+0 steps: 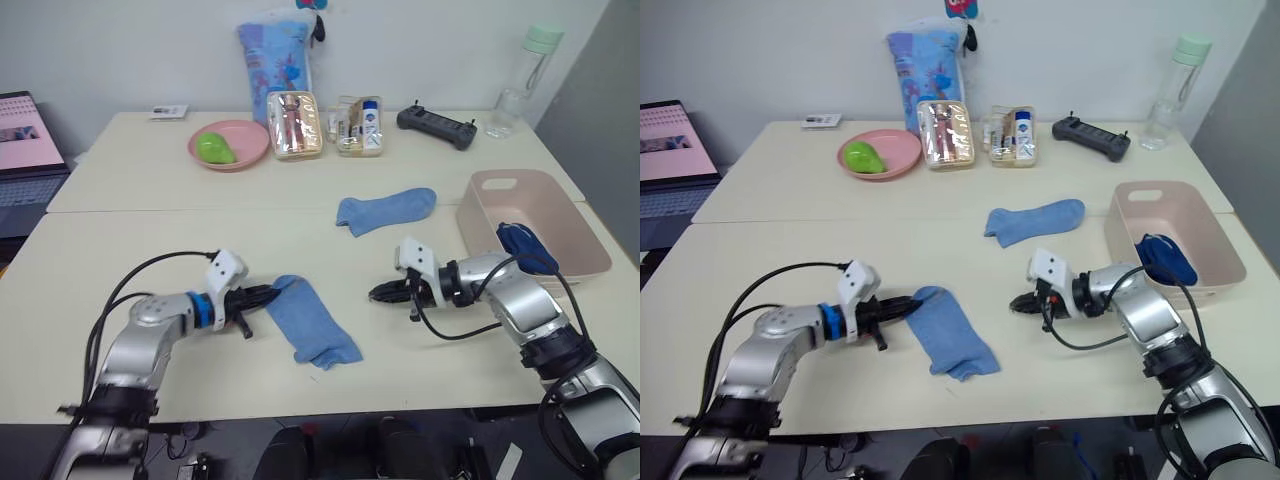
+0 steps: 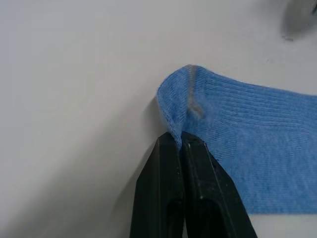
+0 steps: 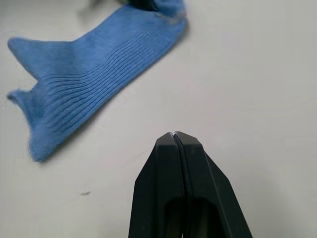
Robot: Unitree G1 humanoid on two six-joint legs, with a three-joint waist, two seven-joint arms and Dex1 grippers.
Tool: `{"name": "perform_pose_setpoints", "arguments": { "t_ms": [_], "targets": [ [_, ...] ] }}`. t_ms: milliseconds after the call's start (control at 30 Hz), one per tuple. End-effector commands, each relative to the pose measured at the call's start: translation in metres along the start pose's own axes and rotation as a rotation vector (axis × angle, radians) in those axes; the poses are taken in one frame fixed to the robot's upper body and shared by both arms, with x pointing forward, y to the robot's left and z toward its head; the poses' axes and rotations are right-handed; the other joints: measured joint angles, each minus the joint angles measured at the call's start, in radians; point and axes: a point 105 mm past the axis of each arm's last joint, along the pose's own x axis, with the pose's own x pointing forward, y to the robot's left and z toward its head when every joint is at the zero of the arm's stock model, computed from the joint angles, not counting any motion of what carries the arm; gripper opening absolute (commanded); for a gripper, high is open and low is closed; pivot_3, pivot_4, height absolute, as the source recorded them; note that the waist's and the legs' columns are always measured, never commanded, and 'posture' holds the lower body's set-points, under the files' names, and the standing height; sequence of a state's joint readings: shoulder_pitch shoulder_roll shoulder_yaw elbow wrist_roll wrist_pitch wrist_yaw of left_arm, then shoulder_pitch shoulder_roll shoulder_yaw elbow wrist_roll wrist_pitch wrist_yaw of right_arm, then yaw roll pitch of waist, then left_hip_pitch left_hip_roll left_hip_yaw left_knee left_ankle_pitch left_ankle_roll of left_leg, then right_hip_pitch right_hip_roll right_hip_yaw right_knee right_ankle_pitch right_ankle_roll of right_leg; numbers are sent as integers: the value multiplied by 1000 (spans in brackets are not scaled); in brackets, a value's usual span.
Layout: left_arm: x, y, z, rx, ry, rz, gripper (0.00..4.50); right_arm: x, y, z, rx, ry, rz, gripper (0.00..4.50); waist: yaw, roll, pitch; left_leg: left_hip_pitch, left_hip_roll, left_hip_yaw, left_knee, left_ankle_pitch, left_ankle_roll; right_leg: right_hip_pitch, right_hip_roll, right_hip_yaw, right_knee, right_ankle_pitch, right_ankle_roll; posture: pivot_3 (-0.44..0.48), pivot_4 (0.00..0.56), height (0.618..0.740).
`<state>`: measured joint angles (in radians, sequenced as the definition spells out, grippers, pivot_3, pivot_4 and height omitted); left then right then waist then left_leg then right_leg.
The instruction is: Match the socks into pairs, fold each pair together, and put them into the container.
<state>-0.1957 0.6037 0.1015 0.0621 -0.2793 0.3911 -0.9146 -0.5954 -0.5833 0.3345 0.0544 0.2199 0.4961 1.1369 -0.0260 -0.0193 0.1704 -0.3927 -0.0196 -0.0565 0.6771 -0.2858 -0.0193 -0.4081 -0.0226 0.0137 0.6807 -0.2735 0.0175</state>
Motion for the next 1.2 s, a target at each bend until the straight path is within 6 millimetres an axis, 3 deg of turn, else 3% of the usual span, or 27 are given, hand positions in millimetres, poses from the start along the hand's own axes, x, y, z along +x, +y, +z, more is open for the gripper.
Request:
{"name": "perform_pose_setpoints", "arguments": {
  "t_ms": [33,133,367,700,800,1033,1200],
  "targets": [
    [-21,19,14,7,-65,172,4,-2,14,4,21,-36,50,27,9,0,0,0,0,0,0,0,0,0,0,0,0,0,0,0,150,740],
    [-30,11,4,-32,-49,188,0,3,29,2,66,-51,84,649,15,0,0,-1,-2,0,0,0,0,1,-2,0,-1,0,0,0,150,740],
    [-22,-12,3,-55,-58,146,0,29,46,2,114,-65,118,3167,20,0,0,0,-2,1,0,0,0,1,-3,0,0,0,0,0,150,740],
    [-22,-8,3,-45,-49,148,0,52,50,1,109,-51,138,3167,19,0,0,0,-2,1,0,0,0,1,-3,-1,-1,0,0,0,150,740],
    [-22,-8,3,-43,-51,147,0,56,46,-4,94,-40,129,2572,18,0,0,0,-2,1,0,0,0,1,-3,0,-1,0,0,0,150,740],
    [-25,-12,1,-49,-46,130,0,46,43,-4,89,-56,133,39,18,0,0,0,-2,1,0,0,0,1,-2,0,-1,0,0,0,150,740],
    [-26,-17,-3,-66,-45,121,0,32,39,-7,98,-51,145,15,18,0,0,0,-2,1,0,0,0,1,-2,0,-1,0,0,0,150,740]
  ]
}}
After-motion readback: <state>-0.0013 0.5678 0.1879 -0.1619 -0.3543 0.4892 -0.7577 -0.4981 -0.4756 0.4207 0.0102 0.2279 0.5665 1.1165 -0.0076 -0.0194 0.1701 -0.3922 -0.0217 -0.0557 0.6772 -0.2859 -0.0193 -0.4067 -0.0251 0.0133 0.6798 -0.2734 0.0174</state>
